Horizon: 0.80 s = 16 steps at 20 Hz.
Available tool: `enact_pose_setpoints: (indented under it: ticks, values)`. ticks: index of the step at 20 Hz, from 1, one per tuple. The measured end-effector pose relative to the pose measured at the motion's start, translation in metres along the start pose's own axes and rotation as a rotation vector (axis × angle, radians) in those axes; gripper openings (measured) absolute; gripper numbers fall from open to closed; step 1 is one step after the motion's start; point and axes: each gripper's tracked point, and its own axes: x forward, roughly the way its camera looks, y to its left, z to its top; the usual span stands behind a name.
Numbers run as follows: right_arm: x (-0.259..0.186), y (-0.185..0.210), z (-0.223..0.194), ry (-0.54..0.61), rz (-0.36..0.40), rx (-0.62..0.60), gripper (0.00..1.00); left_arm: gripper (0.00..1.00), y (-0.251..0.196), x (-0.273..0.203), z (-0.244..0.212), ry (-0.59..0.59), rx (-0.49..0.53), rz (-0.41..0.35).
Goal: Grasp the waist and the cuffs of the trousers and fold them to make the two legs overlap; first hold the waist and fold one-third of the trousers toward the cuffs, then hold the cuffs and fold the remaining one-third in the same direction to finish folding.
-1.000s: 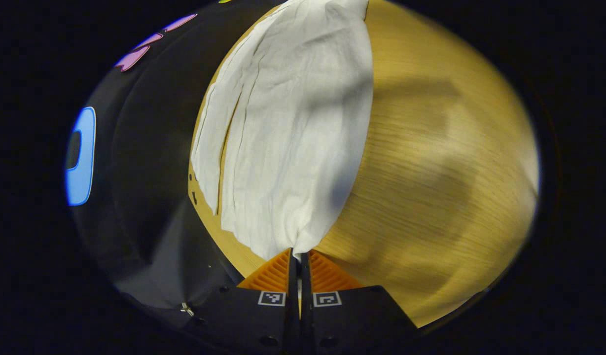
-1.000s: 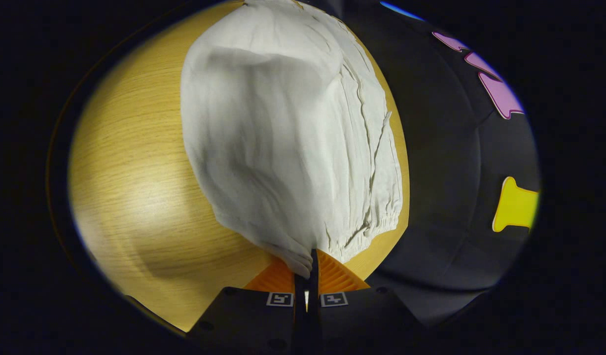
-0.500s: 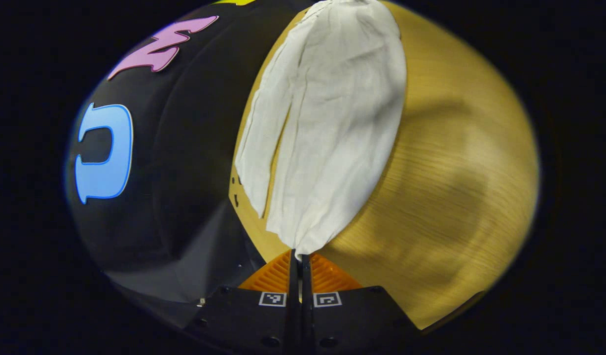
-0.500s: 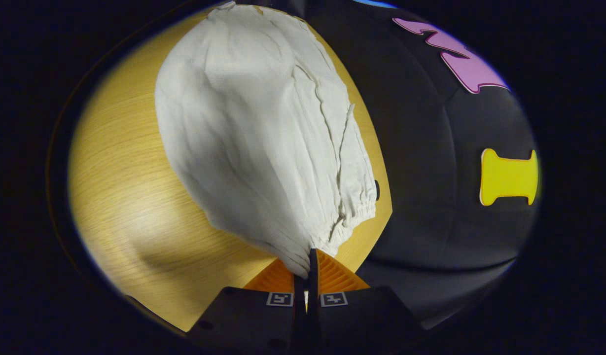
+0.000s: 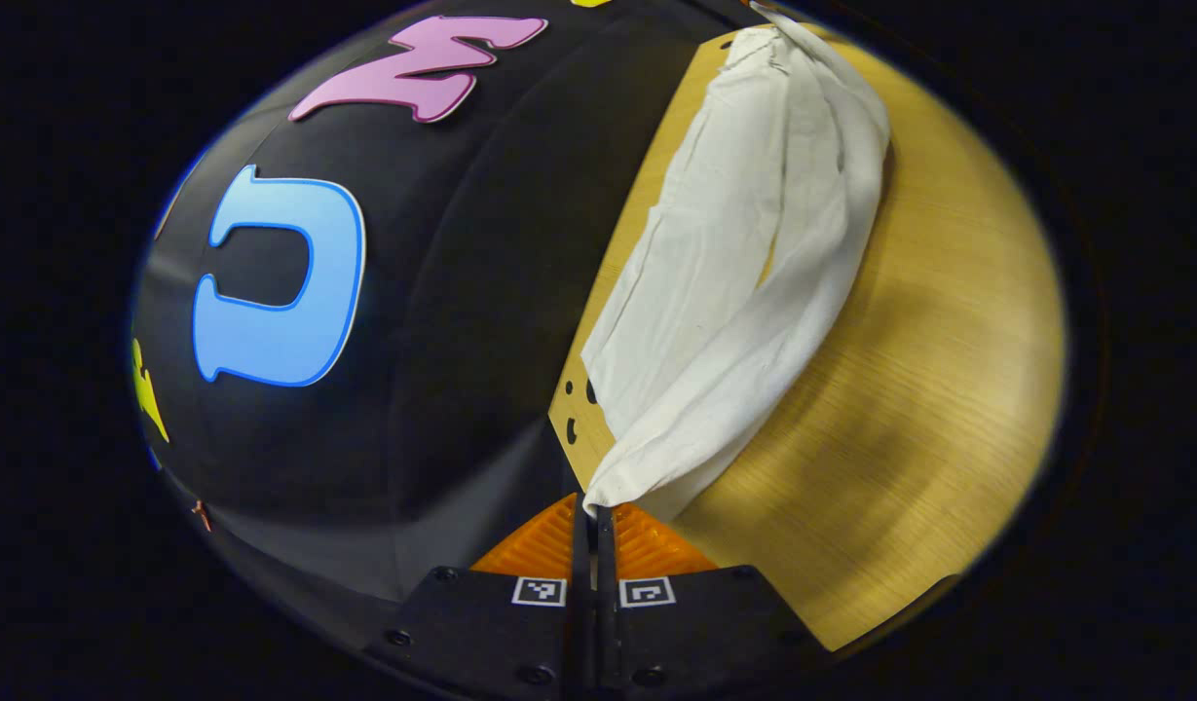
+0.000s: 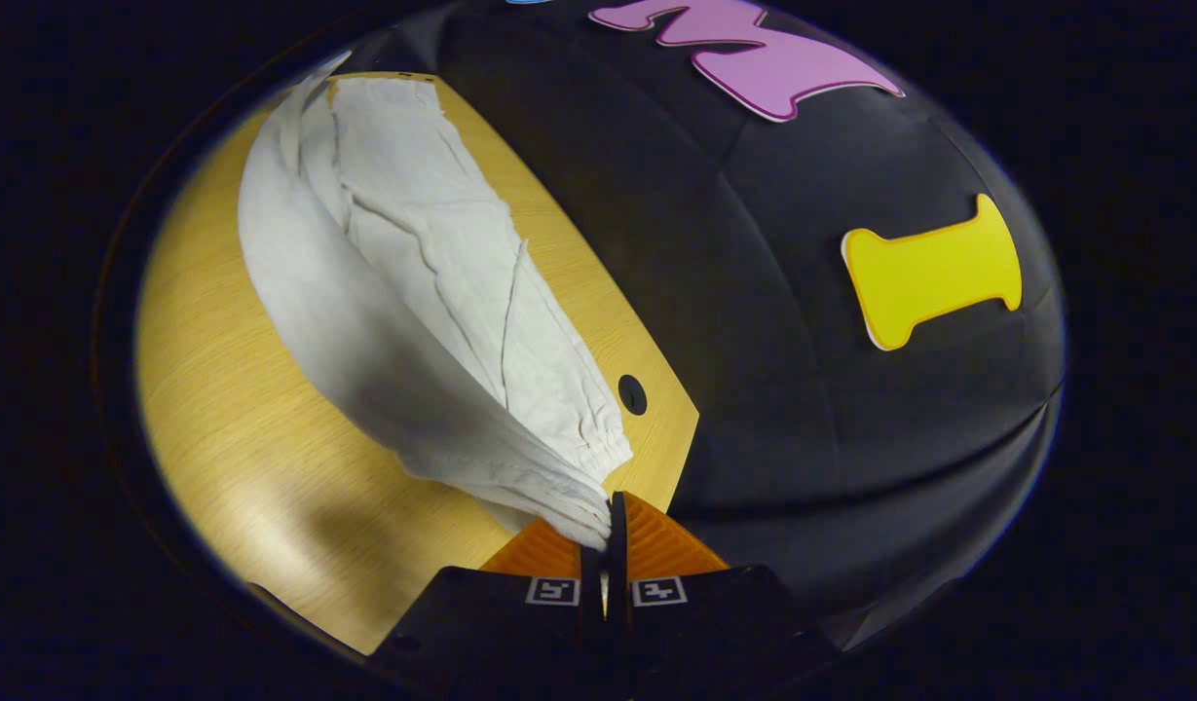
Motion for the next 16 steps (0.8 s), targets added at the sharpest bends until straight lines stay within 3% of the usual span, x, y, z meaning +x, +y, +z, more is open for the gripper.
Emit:
enact_pose_setpoints:
  ticks: [4, 10, 13, 16]
  values:
    - [0.026, -0.015, 0.033, -0.037, -0.031, 0.122, 0.05, 0.06, 0.04, 0.036, 0.036, -0.048, -0.087, 0.073]
    - [0.069, -0.04, 0.057, -0.066, -0.106, 0.41, 0.05, 0.06, 0.085, 0.102, 0.076, -0.064, -0.34, 0.14]
    - [0.1, -0.055, 0.056, -0.066, -0.132, 0.481, 0.05, 0.05, 0.086, 0.142, 0.075, -0.024, -0.41, 0.136]
    - [0.128, -0.049, 0.059, -0.051, -0.102, 0.544, 0.05, 0.05, 0.06, 0.182, 0.08, 0.016, -0.468, 0.09]
